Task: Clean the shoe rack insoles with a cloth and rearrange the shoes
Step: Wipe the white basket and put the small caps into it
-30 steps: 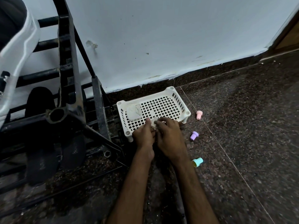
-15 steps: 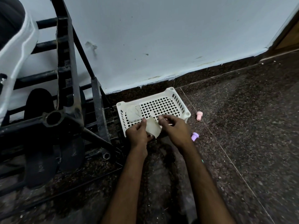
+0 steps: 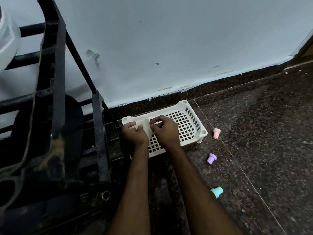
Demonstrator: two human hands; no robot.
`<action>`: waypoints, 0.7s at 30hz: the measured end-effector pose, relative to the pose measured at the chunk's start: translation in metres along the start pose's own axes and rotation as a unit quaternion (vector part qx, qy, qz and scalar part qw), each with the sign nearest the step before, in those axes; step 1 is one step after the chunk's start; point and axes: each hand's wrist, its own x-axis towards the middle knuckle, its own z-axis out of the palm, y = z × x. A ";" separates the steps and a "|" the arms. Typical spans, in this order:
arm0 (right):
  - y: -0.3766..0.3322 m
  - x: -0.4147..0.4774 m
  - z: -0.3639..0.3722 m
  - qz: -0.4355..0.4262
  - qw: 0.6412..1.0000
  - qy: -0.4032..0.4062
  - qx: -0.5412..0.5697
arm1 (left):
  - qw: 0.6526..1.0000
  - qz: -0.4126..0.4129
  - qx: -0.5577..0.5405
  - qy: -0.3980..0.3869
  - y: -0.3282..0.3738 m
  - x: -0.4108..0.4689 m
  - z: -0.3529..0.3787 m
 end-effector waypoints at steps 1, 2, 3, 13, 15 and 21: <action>0.002 0.005 0.003 -0.004 1.000 -0.008 -0.020 | 1.000 0.011 0.018 0.010 0.000 0.004 0.002; 0.002 0.008 0.006 -0.007 0.999 -0.017 -0.045 | 0.999 0.024 0.040 0.019 0.001 0.006 0.002; 0.003 0.009 0.009 -0.010 0.997 -0.026 -0.071 | 0.996 0.040 0.073 0.028 0.002 0.008 0.002; 0.007 0.011 0.025 -0.132 0.950 -0.030 -0.282 | 0.937 0.183 0.294 0.041 -0.007 0.014 0.000; 0.007 0.010 0.023 -0.150 0.940 -0.033 -0.305 | 0.936 0.196 0.286 0.059 -0.005 0.013 -0.001; 0.015 0.003 0.022 -0.207 0.909 -0.052 -0.358 | 0.921 0.200 0.329 0.058 -0.015 0.013 -0.008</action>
